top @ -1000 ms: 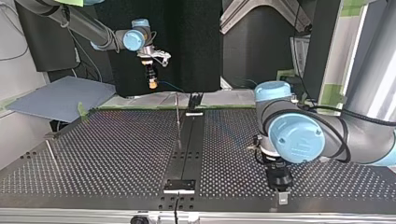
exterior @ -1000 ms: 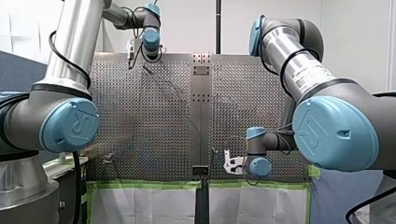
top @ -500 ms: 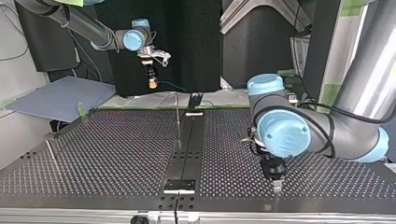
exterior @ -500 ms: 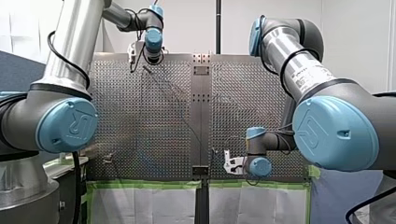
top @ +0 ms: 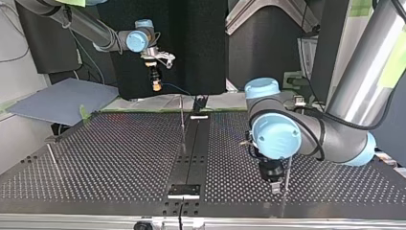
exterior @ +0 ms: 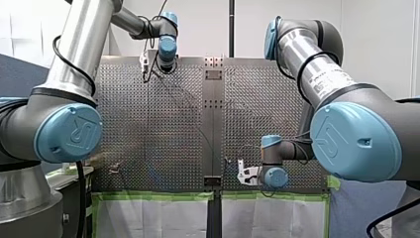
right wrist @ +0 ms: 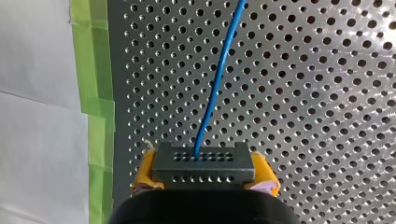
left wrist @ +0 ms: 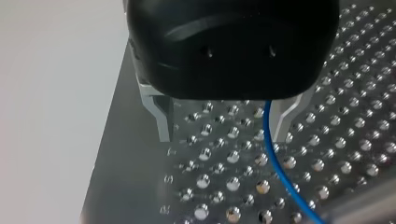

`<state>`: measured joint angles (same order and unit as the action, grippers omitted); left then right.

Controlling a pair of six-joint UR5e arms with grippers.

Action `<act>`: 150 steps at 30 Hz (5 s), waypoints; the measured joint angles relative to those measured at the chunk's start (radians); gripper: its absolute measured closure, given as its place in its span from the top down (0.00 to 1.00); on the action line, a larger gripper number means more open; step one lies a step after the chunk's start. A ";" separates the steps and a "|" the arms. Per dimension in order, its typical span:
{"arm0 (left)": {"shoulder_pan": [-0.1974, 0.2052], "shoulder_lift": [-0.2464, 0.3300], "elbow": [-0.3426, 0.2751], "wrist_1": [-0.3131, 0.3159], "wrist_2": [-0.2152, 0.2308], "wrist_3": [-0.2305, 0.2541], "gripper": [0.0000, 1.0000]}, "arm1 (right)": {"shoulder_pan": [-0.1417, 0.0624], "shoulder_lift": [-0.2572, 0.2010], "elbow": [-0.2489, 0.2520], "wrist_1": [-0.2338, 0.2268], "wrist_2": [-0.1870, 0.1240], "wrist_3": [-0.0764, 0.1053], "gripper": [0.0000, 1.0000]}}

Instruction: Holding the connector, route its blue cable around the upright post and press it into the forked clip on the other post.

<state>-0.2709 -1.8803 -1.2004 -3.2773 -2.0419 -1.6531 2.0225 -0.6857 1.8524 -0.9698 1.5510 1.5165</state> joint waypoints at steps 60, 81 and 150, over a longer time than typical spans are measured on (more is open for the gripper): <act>-0.070 -0.047 -0.041 -0.021 -0.121 -0.146 0.99 | 0.000 0.001 0.000 -0.010 -0.002 -0.005 0.00; -0.129 -0.080 -0.095 0.063 -0.233 -0.006 0.99 | 0.000 0.002 0.000 -0.009 -0.003 -0.005 0.00; -0.213 -0.208 -0.281 0.366 -0.248 0.602 0.99 | 0.000 0.002 0.000 0.003 -0.002 -0.019 0.00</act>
<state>-0.4843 -2.0888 -1.4811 -2.9108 -2.2898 -1.0507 2.0226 -0.6834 1.8525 -0.9667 1.5486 1.4980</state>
